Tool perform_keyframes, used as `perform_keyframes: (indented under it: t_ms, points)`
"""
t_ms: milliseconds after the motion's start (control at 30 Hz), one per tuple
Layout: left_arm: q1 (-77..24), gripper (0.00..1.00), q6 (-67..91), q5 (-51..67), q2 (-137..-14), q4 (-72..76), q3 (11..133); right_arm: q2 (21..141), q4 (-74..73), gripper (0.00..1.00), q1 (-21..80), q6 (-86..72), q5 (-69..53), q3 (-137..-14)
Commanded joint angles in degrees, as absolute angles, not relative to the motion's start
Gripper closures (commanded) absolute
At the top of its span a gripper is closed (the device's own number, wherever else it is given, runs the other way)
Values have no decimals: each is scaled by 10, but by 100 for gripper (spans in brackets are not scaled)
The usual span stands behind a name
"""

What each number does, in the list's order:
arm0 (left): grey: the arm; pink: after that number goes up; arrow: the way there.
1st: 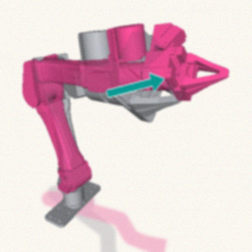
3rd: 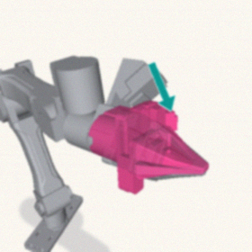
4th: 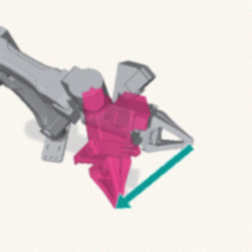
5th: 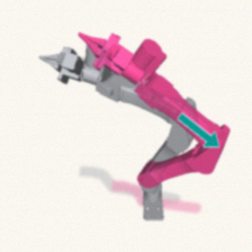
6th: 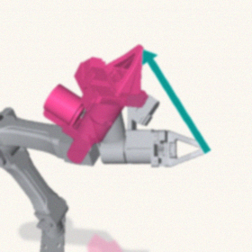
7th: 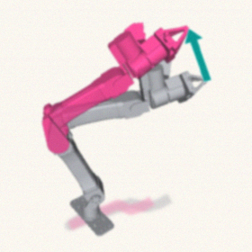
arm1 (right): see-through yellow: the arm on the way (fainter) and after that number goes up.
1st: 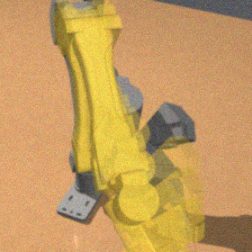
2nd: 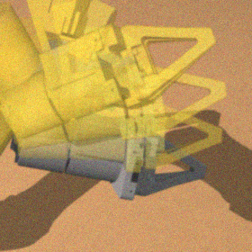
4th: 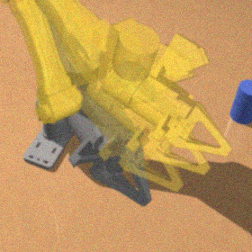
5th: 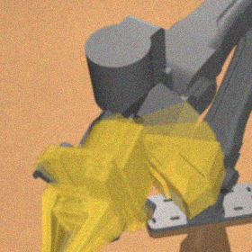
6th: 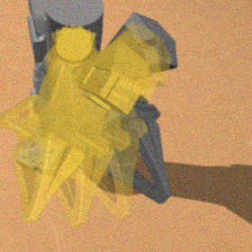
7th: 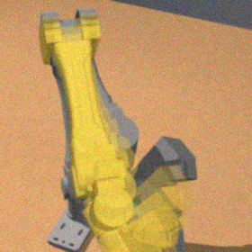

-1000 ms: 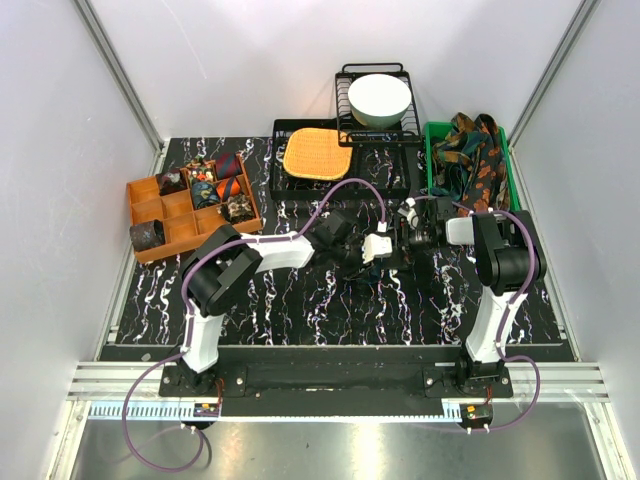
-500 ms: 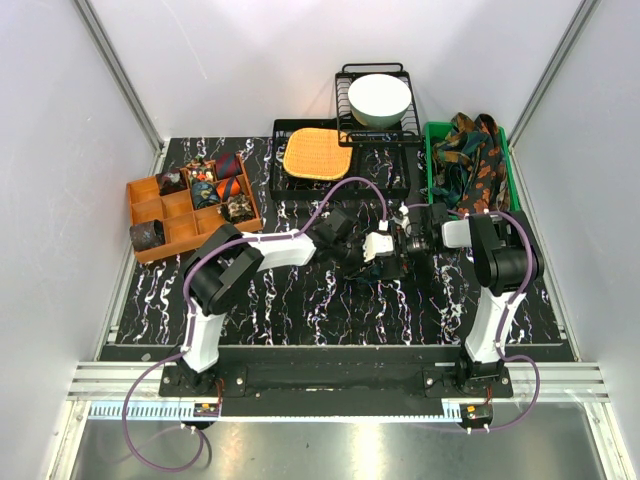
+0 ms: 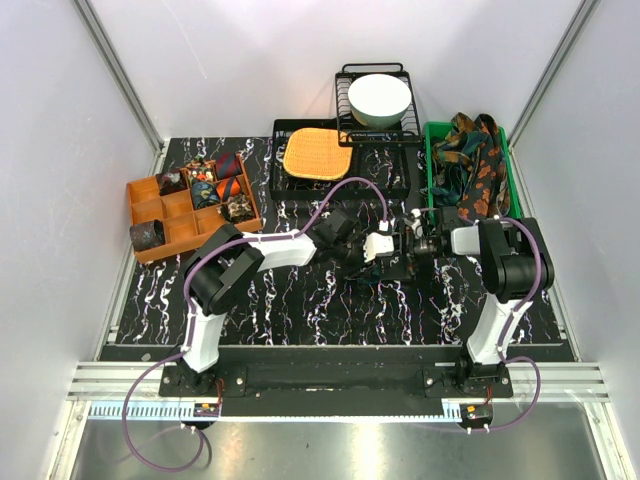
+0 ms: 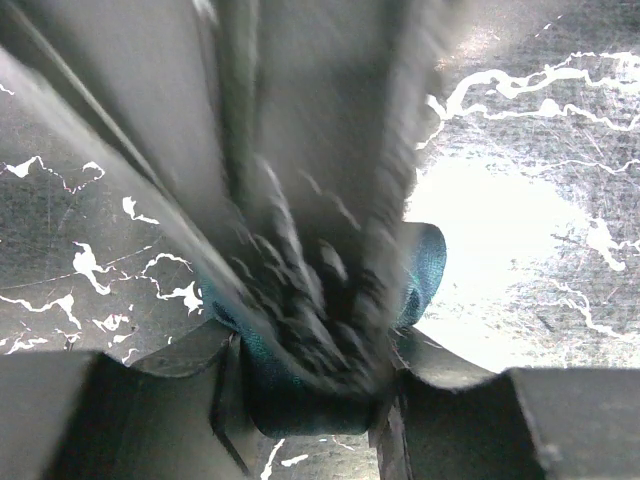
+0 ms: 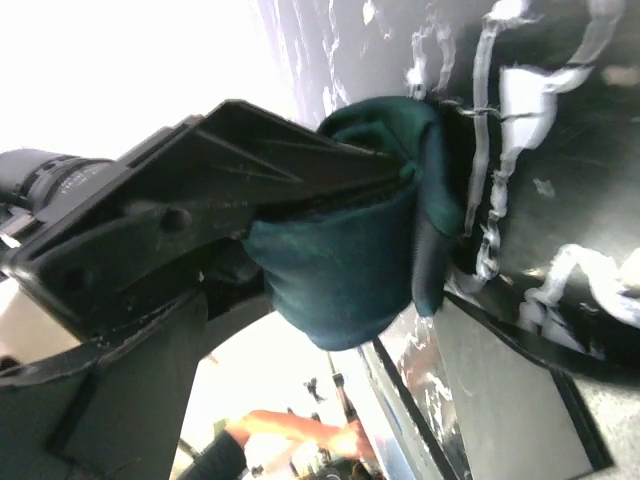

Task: Roll the ties
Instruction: Roll the tie at the center of the board.

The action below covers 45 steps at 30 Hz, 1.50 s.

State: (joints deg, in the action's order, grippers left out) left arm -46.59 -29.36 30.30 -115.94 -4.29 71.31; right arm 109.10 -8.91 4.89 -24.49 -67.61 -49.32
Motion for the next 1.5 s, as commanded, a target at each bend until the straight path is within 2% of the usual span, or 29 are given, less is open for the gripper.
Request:
perform_keyframes:
  t_ms: [0, 100, 167, 333, 433, 467, 600, 900, 1233, 1400, 1467]
  points:
    - [-468, 100, -298, 243, -1220, -153, 668, 1072, 91, 0, 33, -422, -666, -458]
    - [-468, 100, -299, 243, -1222, -152, 669, 1092, 288, 0, 33, -553, -683, -428]
    - [-467, 100, -300, 243, -1223, -152, 671, 1103, 307, 0, 33, -588, -678, -418]
    - [-463, 100, -297, 246, -1223, -152, 670, 1063, 186, 0, 30, -489, -634, -433]
    - [-462, 100, -295, 248, -1223, -149, 668, 1082, 206, 0, 31, -506, -645, -437]
    - [-462, 100, -294, 247, -1223, -149, 668, 1087, 193, 4, 32, -505, -650, -439]
    - [-461, 100, -294, 250, -1223, -150, 671, 1090, 58, 6, 33, -385, -646, -474]
    - [-461, 100, -292, 254, -1226, -152, 674, 1084, 27, 9, 38, -310, -704, -468]
    - [-460, 100, -292, 258, -1228, -156, 679, 1092, -40, 27, 63, -240, -667, -482]
    - [-459, 100, -290, 261, -1227, -156, 679, 1100, -66, 42, 68, -220, -642, -493]
    - [-459, 100, -291, 263, -1226, -153, 676, 1102, -85, 43, 68, -212, -624, -498]
